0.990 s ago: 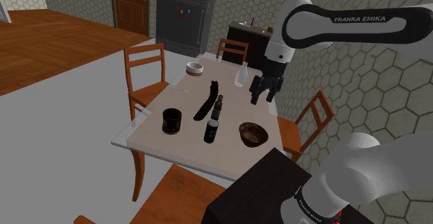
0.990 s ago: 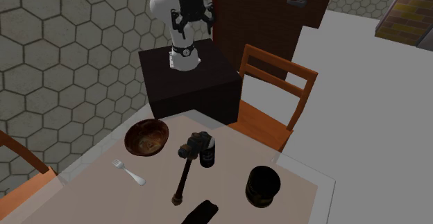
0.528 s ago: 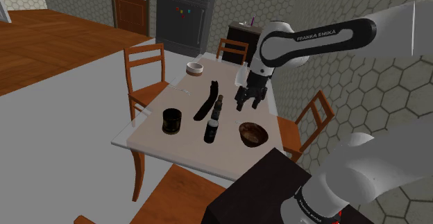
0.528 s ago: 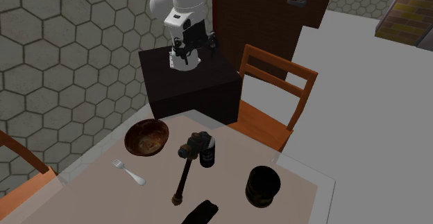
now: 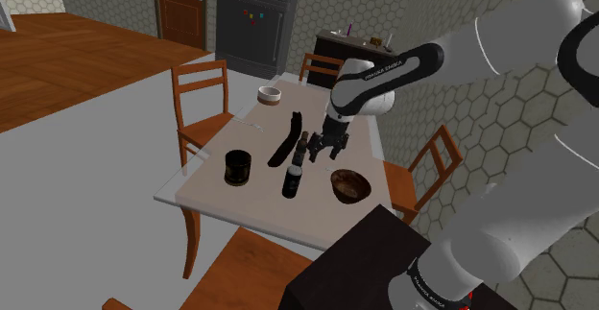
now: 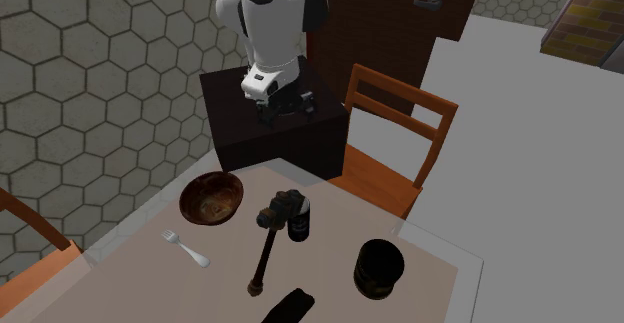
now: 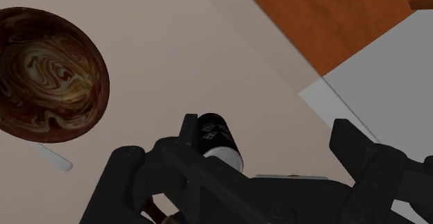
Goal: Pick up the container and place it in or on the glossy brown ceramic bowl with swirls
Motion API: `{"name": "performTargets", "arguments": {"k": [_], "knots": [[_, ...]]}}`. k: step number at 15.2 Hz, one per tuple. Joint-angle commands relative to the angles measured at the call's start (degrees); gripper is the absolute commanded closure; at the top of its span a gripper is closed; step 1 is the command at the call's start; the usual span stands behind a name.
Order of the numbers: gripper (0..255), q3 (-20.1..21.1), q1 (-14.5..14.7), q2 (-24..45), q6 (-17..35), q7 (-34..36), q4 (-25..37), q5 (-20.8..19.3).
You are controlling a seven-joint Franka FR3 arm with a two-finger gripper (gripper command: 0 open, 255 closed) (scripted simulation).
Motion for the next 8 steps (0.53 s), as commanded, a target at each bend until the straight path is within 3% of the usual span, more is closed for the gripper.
{"name": "performTargets", "arguments": {"k": [1, 8], "knots": [[0, -0.37, 0.19, 5.08, 3.96, -1.31, 1.68, 1.55], [0, 0.15, -0.63, 21.61, 13.54, -6.61, 9.97, 8.53]]}}
